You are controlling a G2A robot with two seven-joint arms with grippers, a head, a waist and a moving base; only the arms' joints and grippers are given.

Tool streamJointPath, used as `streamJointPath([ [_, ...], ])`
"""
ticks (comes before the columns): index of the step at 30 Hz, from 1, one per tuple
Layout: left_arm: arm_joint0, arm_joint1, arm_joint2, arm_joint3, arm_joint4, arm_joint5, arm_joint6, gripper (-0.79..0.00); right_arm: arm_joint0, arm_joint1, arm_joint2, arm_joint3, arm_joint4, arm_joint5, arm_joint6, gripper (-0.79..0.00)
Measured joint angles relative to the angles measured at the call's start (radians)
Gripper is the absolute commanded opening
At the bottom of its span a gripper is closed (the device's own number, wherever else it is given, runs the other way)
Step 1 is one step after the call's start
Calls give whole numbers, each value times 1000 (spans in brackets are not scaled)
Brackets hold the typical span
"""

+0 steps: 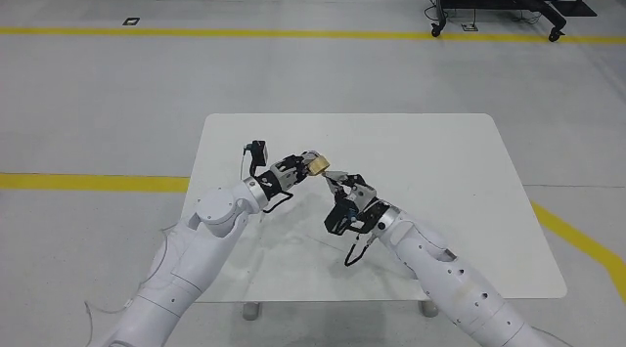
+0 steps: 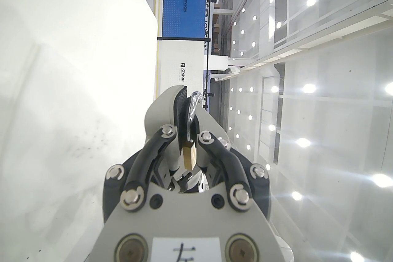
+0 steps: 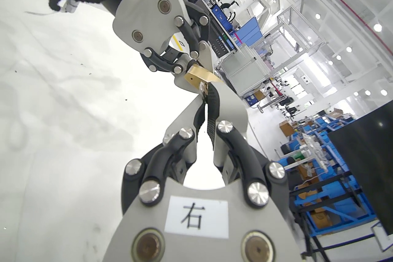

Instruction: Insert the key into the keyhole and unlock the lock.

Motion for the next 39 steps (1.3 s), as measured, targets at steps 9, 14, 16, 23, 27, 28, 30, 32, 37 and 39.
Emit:
streamJointPath([
  [9, 42, 0, -9, -44, 97, -89, 58, -785, 41, -3, 74, 123, 338, -268, -154, -785],
  [14, 50, -2, -14, -51, 93, -80, 54, -785, 59, -3, 75, 142, 291, -274, -142, -520],
  [16, 51, -3, -17, -51, 91, -79, 51, -785, 60, -2, 69, 135, 235, -259, -138, -425],
  [23, 52, -7, -27, -49, 82, -78, 44, -785, 31, 0, 58, 99, 136, -202, -155, -462],
  [27, 54, -8, -33, -48, 79, -79, 42, -785, 10, 1, 56, 76, 99, -182, -177, -502],
  [28, 54, -9, -35, -48, 79, -79, 41, -785, 6, 2, 57, 69, 90, -180, -180, -505],
  [30, 55, -10, -36, -48, 80, -79, 41, -785, 1, 2, 58, 61, 82, -179, -182, -508],
  [32, 56, -11, -36, -48, 83, -78, 39, -785, -1, 2, 57, 53, 79, -183, -182, -508],
  [37, 56, -14, -35, -48, 91, -74, 36, -785, 13, -5, 44, 48, 77, -181, -150, -499],
  [39, 56, -15, -36, -48, 91, -72, 34, -785, 19, -9, 36, 48, 76, -174, -134, -600],
])
